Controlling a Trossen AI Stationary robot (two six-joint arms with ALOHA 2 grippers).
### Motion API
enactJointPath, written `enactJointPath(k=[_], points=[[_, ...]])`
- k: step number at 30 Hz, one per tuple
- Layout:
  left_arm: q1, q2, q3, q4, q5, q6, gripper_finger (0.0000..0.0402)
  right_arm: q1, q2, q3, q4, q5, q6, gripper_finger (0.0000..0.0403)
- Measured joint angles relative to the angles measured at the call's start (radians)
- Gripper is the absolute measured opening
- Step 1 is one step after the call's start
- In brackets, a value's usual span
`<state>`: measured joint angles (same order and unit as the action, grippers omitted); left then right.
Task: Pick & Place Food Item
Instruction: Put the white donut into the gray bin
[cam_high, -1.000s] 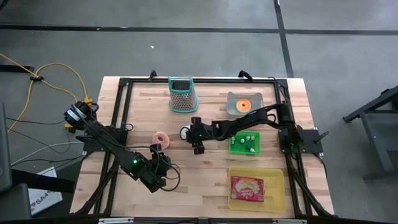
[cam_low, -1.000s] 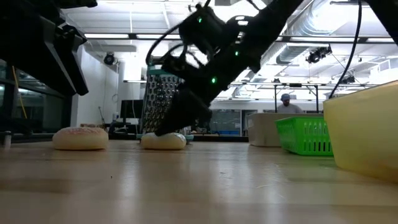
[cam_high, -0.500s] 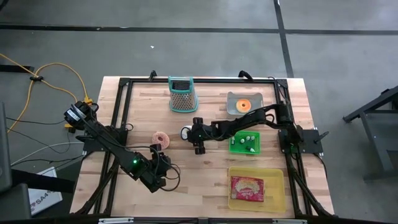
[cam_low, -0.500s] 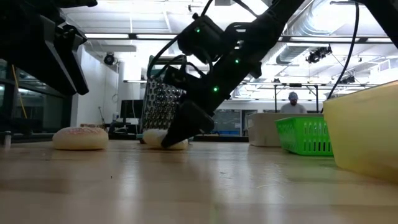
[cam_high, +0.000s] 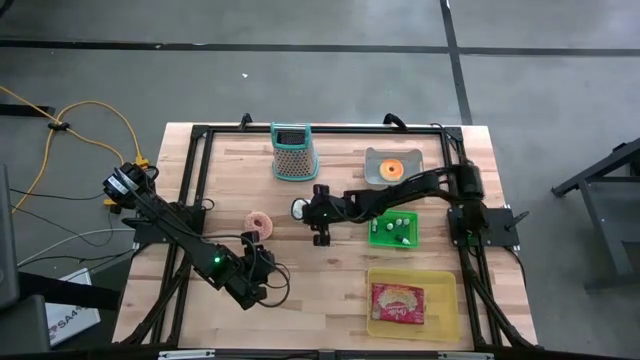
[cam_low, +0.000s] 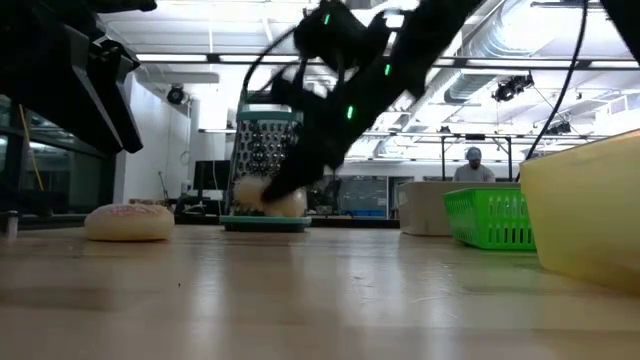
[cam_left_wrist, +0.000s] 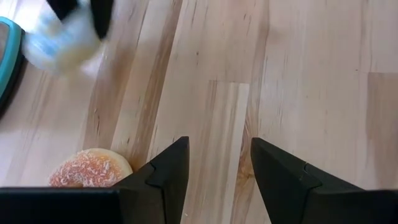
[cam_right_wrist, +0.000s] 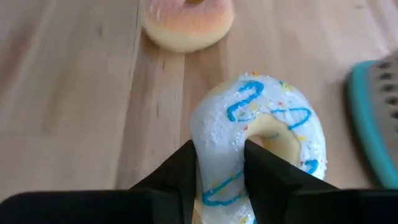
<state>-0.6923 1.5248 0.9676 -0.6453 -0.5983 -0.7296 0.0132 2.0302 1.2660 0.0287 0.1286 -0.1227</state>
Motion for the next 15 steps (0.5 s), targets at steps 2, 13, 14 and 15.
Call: enactJointPath(k=[2,13,14,15], points=[[0.000,0.000,0.000,-0.002,0.001,0.000,0.0163,0.000,-0.052,0.000,-0.049,0.002,0.056,0.0109],[0.000,0.000,0.000,0.003,0.000,0.020,0.0163,-0.023,-0.305,0.000,-0.365,0.082,0.234,0.0107],[0.000,0.000,0.000,0.000,0.001,0.022,0.0163,-0.026,-0.319,0.000,-0.368,0.083,0.239,0.0107],[0.000,0.000,0.000,0.002,0.000,0.022,0.0163,-0.028,-0.337,0.000,-0.373,0.081,0.251,0.0107]])
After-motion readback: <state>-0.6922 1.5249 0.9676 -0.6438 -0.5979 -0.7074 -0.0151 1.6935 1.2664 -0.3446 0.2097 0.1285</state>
